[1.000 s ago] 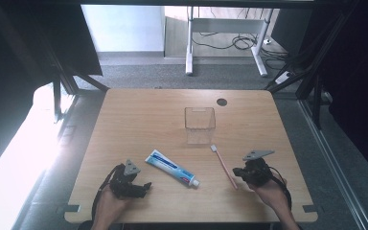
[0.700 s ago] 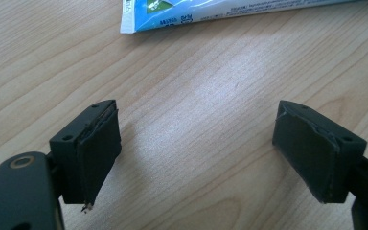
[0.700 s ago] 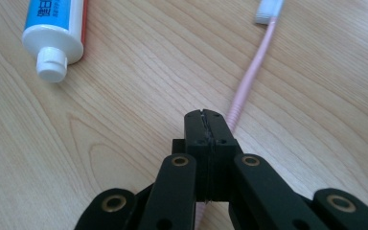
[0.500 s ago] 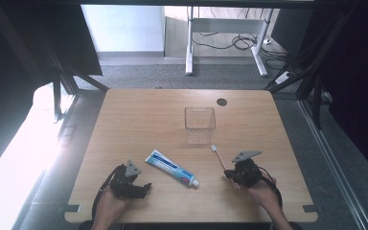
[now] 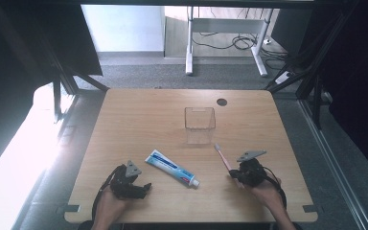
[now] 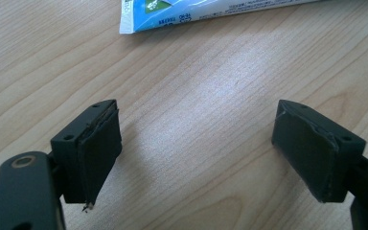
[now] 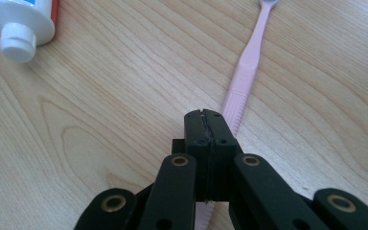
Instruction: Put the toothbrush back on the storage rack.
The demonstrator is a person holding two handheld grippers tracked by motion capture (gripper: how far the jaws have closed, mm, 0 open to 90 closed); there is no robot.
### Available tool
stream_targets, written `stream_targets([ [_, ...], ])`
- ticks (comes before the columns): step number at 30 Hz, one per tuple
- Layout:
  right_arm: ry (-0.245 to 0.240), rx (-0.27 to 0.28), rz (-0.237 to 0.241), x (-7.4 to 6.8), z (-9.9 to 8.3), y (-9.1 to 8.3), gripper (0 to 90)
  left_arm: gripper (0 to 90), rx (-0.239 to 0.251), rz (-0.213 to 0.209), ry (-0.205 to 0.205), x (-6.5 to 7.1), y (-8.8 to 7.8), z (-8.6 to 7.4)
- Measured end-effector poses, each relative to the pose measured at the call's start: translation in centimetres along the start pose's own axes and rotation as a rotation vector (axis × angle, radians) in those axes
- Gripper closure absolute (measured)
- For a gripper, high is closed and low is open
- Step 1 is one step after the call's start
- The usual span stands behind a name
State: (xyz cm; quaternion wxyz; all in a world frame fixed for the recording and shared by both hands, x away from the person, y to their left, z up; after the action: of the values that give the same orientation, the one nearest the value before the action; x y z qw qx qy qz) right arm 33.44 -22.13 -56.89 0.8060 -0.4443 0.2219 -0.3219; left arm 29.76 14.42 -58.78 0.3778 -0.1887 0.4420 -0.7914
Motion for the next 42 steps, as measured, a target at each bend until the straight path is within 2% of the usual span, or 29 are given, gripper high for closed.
stream_targets([
  [16,0.021,-0.011,-0.01,1.4,-0.6,-0.4,89.8,17.5,0.0,0.001,-0.001,-0.1,0.0,0.0],
  [21,0.017,-0.012,-0.023,2.0,-0.8,-0.6,89.8,17.5,0.001,0.002,0.0,-0.1,0.0,0.0],
  [30,0.039,-0.023,-0.048,3.5,-1.4,-1.2,89.6,17.5,0.002,0.006,0.003,-0.1,0.0,0.0],
  [38,0.008,-0.037,-0.05,3.3,-0.9,-1.8,85.5,17.4,0.021,-0.008,-0.012,0.0,-0.2,0.2],
  [42,-0.012,-0.071,-0.057,3.4,-0.6,-2.2,82.3,17.4,0.035,-0.022,-0.023,0.0,-0.2,0.3],
])
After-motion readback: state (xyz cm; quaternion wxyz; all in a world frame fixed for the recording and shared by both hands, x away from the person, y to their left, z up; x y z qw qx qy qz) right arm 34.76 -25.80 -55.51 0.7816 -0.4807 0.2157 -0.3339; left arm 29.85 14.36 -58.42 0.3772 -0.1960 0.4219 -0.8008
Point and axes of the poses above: each handheld gripper's, and its own axes: y roughly forward along the jaws, z roughly out of its top, x roughly to its right, the point moved 7 cm from there along y, roughly forward along the jaws, and after that the axes turned 6 degrees about -x, right-handed, at the moved point
